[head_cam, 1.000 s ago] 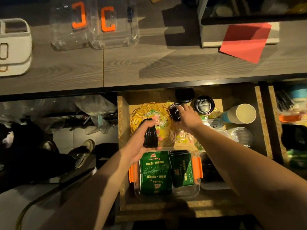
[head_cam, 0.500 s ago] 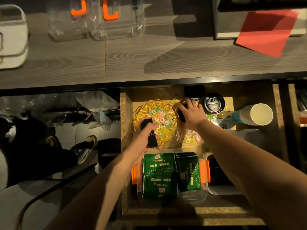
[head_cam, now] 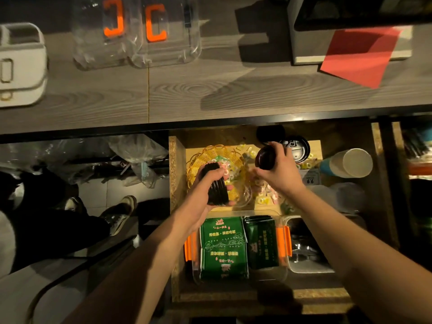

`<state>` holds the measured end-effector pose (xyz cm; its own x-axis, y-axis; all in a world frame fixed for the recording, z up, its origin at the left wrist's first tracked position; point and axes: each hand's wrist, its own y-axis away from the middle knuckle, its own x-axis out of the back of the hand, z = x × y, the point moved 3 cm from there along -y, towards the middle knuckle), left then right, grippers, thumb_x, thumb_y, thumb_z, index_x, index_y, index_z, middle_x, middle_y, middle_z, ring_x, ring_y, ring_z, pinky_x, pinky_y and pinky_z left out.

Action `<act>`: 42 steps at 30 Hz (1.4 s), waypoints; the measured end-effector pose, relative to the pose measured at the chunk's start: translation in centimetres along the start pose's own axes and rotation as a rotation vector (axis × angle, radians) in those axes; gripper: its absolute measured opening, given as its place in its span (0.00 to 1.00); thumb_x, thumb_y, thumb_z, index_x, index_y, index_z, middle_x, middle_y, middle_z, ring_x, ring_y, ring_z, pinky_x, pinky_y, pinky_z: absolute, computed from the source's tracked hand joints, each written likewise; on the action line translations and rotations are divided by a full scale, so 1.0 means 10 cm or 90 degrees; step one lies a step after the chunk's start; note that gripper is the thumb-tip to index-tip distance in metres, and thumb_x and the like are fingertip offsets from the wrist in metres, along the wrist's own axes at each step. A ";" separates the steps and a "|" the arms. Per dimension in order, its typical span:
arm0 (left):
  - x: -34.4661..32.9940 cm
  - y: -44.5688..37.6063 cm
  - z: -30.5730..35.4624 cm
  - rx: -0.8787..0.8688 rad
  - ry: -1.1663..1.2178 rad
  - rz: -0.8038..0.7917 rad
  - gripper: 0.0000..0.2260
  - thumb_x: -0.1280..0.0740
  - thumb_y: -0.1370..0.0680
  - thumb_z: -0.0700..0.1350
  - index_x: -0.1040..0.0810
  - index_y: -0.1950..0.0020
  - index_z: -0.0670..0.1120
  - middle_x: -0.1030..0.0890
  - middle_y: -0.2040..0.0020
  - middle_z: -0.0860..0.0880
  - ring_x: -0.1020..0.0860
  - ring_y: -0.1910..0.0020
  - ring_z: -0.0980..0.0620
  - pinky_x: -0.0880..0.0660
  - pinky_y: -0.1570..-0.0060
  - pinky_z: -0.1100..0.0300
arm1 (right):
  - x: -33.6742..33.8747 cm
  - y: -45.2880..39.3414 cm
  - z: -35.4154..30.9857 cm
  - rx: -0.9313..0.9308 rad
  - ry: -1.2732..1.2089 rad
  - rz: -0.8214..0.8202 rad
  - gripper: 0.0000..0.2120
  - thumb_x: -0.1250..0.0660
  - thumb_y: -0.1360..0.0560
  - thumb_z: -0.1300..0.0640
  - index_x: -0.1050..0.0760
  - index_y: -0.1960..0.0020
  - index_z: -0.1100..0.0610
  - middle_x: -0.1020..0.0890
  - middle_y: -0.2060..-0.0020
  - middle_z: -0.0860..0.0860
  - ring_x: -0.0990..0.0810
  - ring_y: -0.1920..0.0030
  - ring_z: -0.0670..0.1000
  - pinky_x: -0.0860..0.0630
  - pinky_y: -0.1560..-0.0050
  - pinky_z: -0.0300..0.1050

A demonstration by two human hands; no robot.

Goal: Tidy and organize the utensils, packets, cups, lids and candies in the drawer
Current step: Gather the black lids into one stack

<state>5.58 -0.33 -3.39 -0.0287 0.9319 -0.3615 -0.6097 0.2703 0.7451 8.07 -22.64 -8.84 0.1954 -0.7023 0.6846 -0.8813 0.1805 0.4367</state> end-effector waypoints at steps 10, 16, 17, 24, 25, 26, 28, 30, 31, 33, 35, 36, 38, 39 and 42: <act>-0.37 0.24 0.10 0.046 -0.043 -0.054 0.26 0.29 0.27 0.57 0.26 0.31 0.49 0.19 0.42 0.42 0.17 0.47 0.46 0.19 0.57 0.54 | 0.36 1.03 -0.81 0.200 -0.353 -0.193 0.42 0.22 0.38 0.41 0.35 0.28 0.45 0.26 0.35 0.40 0.27 0.35 0.40 0.26 0.35 0.41; -0.43 0.29 0.11 0.057 -0.071 -0.071 0.39 0.20 0.37 0.60 0.27 0.29 0.50 0.21 0.36 0.39 0.20 0.39 0.40 0.20 0.47 0.48 | 0.42 1.08 -0.76 0.208 -0.342 -0.188 0.42 0.22 0.38 0.40 0.33 0.28 0.45 0.27 0.34 0.41 0.27 0.34 0.43 0.26 0.33 0.47; -0.45 0.30 0.10 0.062 -0.076 -0.077 0.43 0.18 0.41 0.61 0.27 0.29 0.50 0.21 0.36 0.39 0.20 0.38 0.39 0.21 0.45 0.46 | 0.44 1.10 -0.76 0.215 -0.344 -0.176 0.42 0.22 0.38 0.40 0.33 0.28 0.45 0.28 0.34 0.41 0.26 0.35 0.43 0.26 0.34 0.46; -0.63 0.47 0.17 0.109 -0.040 -0.099 0.27 0.25 0.31 0.55 0.25 0.35 0.48 0.19 0.40 0.39 0.17 0.44 0.41 0.19 0.47 0.43 | 0.53 1.12 -0.75 0.195 -0.358 -0.108 0.44 0.22 0.40 0.38 0.34 0.28 0.42 0.28 0.35 0.46 0.25 0.38 0.45 0.23 0.41 0.40; -0.64 0.48 0.19 0.112 -0.046 -0.100 0.26 0.26 0.31 0.55 0.25 0.36 0.48 0.19 0.41 0.39 0.17 0.44 0.41 0.19 0.47 0.43 | 0.54 1.12 -0.75 0.188 -0.351 -0.129 0.45 0.22 0.40 0.37 0.36 0.27 0.42 0.29 0.34 0.44 0.25 0.38 0.44 0.24 0.43 0.37; -0.65 0.50 0.20 0.114 -0.055 -0.100 0.26 0.25 0.31 0.56 0.25 0.36 0.49 0.19 0.40 0.38 0.18 0.43 0.41 0.19 0.47 0.42 | 0.54 1.11 -0.75 0.183 -0.336 -0.157 0.45 0.23 0.40 0.37 0.36 0.27 0.42 0.29 0.34 0.43 0.25 0.39 0.44 0.25 0.45 0.34; -0.64 0.49 0.20 0.117 -0.074 -0.101 0.30 0.24 0.33 0.57 0.25 0.34 0.49 0.20 0.38 0.38 0.19 0.41 0.40 0.20 0.46 0.41 | 0.56 1.11 -0.73 0.181 -0.312 -0.202 0.45 0.23 0.38 0.37 0.37 0.26 0.41 0.28 0.34 0.42 0.24 0.39 0.43 0.26 0.48 0.32; -0.63 0.49 0.21 0.108 -0.081 -0.098 0.34 0.24 0.37 0.59 0.25 0.34 0.50 0.19 0.39 0.38 0.18 0.41 0.40 0.20 0.45 0.41 | 0.56 1.12 -0.72 0.175 -0.312 -0.220 0.44 0.22 0.36 0.40 0.38 0.25 0.42 0.28 0.34 0.44 0.25 0.39 0.44 0.25 0.49 0.31; -0.61 0.49 0.21 0.107 -0.076 -0.098 0.35 0.24 0.37 0.59 0.25 0.33 0.49 0.19 0.39 0.39 0.18 0.41 0.40 0.20 0.44 0.41 | 0.56 1.12 -0.72 0.174 -0.314 -0.224 0.43 0.21 0.35 0.43 0.38 0.25 0.42 0.28 0.35 0.45 0.25 0.39 0.45 0.26 0.49 0.31; -0.61 0.50 0.20 0.107 -0.057 -0.103 0.33 0.26 0.33 0.60 0.25 0.32 0.49 0.19 0.39 0.39 0.19 0.40 0.40 0.21 0.42 0.41 | 0.56 1.15 -0.73 0.172 -0.326 -0.235 0.42 0.22 0.34 0.46 0.38 0.25 0.43 0.28 0.36 0.46 0.26 0.39 0.45 0.26 0.50 0.31; -0.61 0.53 0.20 0.109 -0.030 -0.098 0.29 0.28 0.30 0.59 0.25 0.32 0.48 0.19 0.39 0.38 0.19 0.39 0.40 0.22 0.40 0.40 | 0.57 1.17 -0.76 0.162 -0.352 -0.241 0.42 0.22 0.34 0.47 0.39 0.25 0.44 0.28 0.37 0.47 0.26 0.40 0.44 0.25 0.51 0.30; -0.61 0.54 0.21 0.110 -0.016 -0.095 0.28 0.30 0.29 0.58 0.25 0.32 0.48 0.19 0.38 0.38 0.19 0.39 0.39 0.22 0.41 0.39 | 0.58 1.18 -0.76 0.156 -0.369 -0.236 0.42 0.22 0.34 0.48 0.39 0.25 0.44 0.27 0.38 0.47 0.26 0.40 0.43 0.26 0.51 0.30; -0.61 0.55 0.21 0.108 0.011 -0.095 0.28 0.32 0.28 0.58 0.26 0.30 0.47 0.19 0.38 0.38 0.19 0.39 0.39 0.21 0.42 0.41 | 0.58 1.20 -0.77 0.149 -0.400 -0.216 0.42 0.22 0.33 0.50 0.39 0.25 0.45 0.27 0.38 0.48 0.26 0.39 0.43 0.26 0.50 0.28; -0.61 0.56 0.22 0.104 0.018 -0.096 0.29 0.33 0.27 0.59 0.27 0.30 0.47 0.19 0.38 0.39 0.19 0.40 0.40 0.21 0.44 0.42 | 0.58 1.21 -0.76 0.149 -0.412 -0.203 0.41 0.22 0.32 0.51 0.39 0.25 0.45 0.27 0.38 0.48 0.26 0.38 0.44 0.26 0.50 0.29; -0.64 0.57 0.24 0.101 0.003 -0.104 0.28 0.33 0.29 0.59 0.24 0.33 0.48 0.16 0.43 0.42 0.16 0.45 0.44 0.19 0.48 0.47 | 0.54 1.24 -0.77 0.151 -0.425 -0.184 0.42 0.21 0.34 0.48 0.39 0.25 0.43 0.27 0.37 0.46 0.26 0.37 0.43 0.26 0.47 0.30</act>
<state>4.21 -4.15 4.56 0.0563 0.8718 -0.4865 -0.4749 0.4520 0.7551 1.52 -18.89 4.80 0.1970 -0.9799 0.0320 -0.9180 -0.1729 0.3568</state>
